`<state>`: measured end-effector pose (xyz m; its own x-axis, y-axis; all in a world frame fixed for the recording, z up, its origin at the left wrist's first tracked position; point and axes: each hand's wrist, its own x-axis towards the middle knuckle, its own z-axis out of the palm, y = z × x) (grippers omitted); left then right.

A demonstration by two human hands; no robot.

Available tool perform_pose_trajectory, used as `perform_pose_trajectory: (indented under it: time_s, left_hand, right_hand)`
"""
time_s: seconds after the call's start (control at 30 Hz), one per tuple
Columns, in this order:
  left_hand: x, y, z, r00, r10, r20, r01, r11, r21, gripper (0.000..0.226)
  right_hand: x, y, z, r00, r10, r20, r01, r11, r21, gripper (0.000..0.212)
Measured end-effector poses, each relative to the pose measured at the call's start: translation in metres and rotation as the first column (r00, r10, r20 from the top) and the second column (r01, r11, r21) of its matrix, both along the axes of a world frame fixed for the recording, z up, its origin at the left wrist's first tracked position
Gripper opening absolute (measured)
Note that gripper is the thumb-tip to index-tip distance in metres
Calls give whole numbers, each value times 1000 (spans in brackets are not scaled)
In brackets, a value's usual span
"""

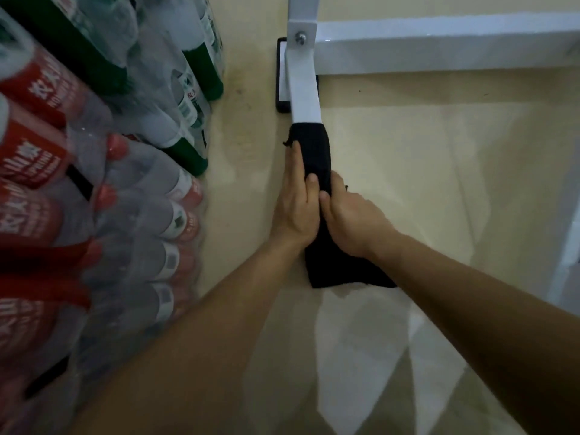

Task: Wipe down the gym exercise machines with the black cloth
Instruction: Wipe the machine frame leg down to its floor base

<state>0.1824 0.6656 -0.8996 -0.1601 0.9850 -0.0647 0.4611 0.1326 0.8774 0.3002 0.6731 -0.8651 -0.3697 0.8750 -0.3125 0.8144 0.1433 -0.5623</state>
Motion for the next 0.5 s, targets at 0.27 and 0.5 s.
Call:
perform_pose_trajectory:
  time_s: [0.27, 0.5]
  left_hand:
    - [46, -69, -10, 721, -200, -663, 377, 916, 134, 57]
    - [-18, -6, -5, 686, -273, -674, 458, 882, 109, 47]
  right_hand:
    - [119, -89, 3, 864, 195, 464, -322, 923, 212, 73]
    - [53, -63, -3, 865, 91, 494, -274, 910, 312, 73]
